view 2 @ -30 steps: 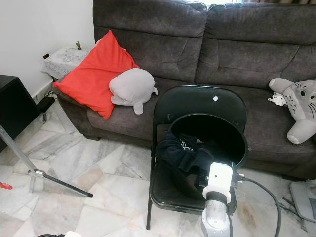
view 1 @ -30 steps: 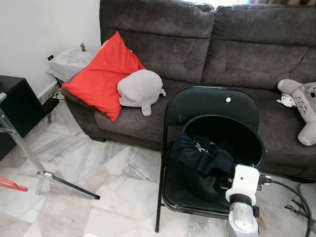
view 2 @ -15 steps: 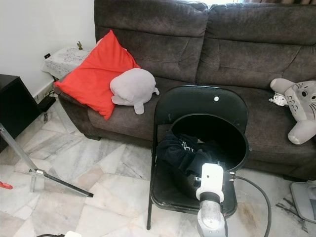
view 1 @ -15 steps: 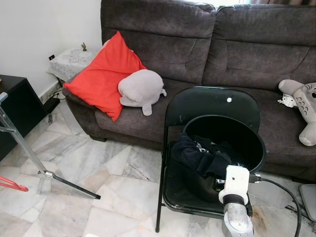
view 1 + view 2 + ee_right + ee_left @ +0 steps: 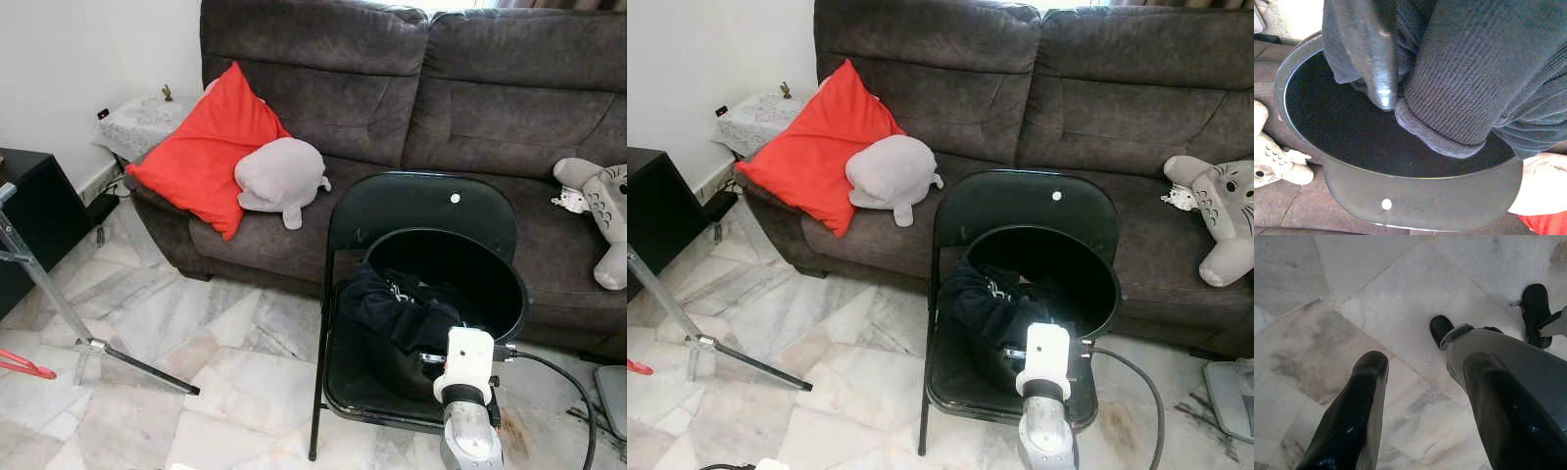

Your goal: Hang hanger

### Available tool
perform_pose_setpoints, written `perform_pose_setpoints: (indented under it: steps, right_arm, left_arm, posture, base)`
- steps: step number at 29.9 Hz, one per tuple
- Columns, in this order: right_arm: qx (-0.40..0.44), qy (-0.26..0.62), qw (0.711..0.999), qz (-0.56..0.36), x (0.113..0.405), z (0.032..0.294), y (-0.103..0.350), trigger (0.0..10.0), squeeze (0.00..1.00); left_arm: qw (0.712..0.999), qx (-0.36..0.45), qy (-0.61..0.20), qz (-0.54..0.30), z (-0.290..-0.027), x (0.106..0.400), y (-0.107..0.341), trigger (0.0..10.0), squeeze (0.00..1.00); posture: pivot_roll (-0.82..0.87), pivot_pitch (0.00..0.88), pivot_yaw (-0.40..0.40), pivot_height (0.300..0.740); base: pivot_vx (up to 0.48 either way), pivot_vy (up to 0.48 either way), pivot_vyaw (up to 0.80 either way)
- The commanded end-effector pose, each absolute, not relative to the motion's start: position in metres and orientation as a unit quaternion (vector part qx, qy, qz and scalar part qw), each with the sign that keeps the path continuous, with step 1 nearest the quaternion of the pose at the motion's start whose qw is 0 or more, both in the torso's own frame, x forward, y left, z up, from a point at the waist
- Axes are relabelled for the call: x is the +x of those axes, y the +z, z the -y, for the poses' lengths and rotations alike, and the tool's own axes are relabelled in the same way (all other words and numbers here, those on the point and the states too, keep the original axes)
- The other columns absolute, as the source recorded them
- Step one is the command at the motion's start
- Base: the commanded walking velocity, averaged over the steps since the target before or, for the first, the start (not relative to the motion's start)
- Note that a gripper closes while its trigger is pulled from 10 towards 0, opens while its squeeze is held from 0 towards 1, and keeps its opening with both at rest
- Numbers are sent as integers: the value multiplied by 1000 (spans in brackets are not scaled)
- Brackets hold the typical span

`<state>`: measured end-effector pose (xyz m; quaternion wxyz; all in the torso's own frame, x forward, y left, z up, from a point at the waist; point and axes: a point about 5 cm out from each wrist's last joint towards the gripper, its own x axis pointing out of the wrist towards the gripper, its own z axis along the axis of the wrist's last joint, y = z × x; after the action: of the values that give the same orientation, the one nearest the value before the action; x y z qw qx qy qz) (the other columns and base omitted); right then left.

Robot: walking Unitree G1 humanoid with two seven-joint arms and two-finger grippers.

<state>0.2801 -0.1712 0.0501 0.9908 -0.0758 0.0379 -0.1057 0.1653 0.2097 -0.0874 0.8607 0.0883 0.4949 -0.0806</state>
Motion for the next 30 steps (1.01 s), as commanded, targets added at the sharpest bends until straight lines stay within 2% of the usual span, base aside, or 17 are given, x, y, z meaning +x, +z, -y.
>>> perform_pose_setpoints:
  steps: [1, 30]
  right_arm:
    - [-73, -106, 990, -47, 281, 170, 47, 0, 0]
    - [-60, -140, 987, -51, 284, 177, 51, 0, 0]
  left_arm:
    - [855, 96, -79, -504, -216, 159, -89, 10000, 0]
    - [855, 99, -79, -503, -216, 159, -89, 10000, 0]
  posture:
    - [-111, 69, 58, 740]
    - [-110, 70, 61, 740]
  base:
    - [0, 0, 0]
    - [0, 0, 0]
